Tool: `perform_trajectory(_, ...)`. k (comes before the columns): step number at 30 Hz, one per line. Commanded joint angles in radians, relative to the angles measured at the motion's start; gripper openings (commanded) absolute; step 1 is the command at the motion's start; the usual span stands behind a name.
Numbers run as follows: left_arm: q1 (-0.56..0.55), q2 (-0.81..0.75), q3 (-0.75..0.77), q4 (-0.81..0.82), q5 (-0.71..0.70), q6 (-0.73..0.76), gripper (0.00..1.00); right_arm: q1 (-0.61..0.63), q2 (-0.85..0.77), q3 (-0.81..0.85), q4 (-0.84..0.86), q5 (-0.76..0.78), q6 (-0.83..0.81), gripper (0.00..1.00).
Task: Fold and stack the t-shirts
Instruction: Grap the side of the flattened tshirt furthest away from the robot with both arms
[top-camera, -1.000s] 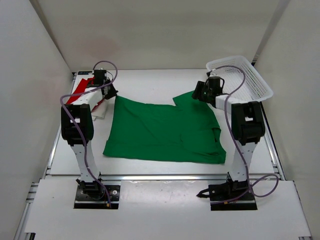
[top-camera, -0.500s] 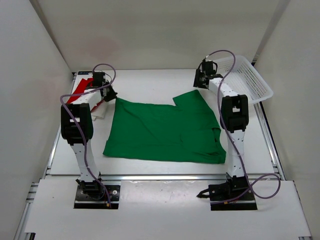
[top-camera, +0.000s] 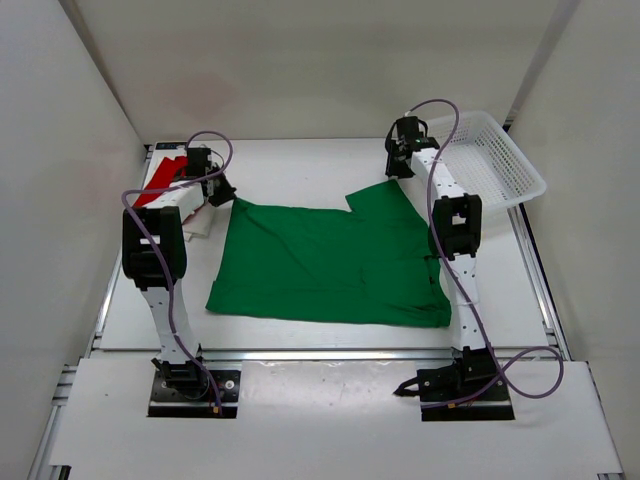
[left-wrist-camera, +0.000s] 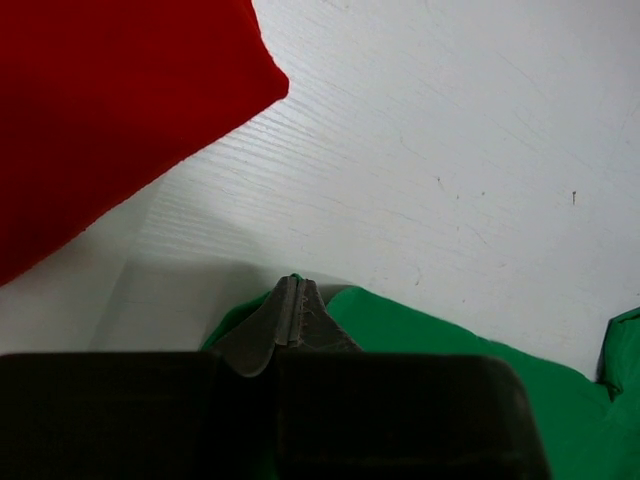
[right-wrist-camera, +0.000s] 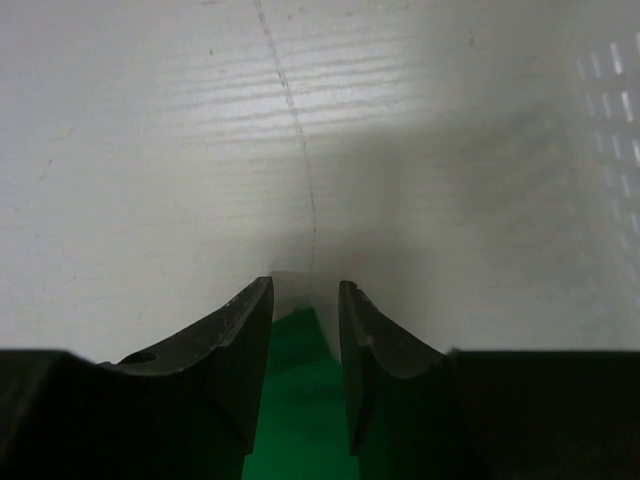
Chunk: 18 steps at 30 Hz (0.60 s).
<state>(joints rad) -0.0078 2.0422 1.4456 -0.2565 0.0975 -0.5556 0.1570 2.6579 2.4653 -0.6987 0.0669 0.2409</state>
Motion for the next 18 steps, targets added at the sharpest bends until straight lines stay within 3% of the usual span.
perform_trajectory(1,0.006,-0.030,-0.007,0.016,0.018,-0.004,0.00,0.010,-0.006,0.050,-0.083,0.004,0.012,0.31)
perform_trajectory(9,0.003,-0.027,-0.011,0.020,0.022,-0.003,0.00,0.006,-0.032,0.052,-0.099,-0.003,0.015,0.31)
perform_trajectory(15,0.005,-0.027,-0.019,0.019,0.028,-0.004,0.00,0.009,-0.026,0.058,-0.098,-0.009,0.012,0.01)
perform_trajectory(18,0.005,-0.037,-0.030,0.029,0.030,-0.018,0.00,0.003,-0.044,0.054,-0.091,-0.021,0.006,0.00)
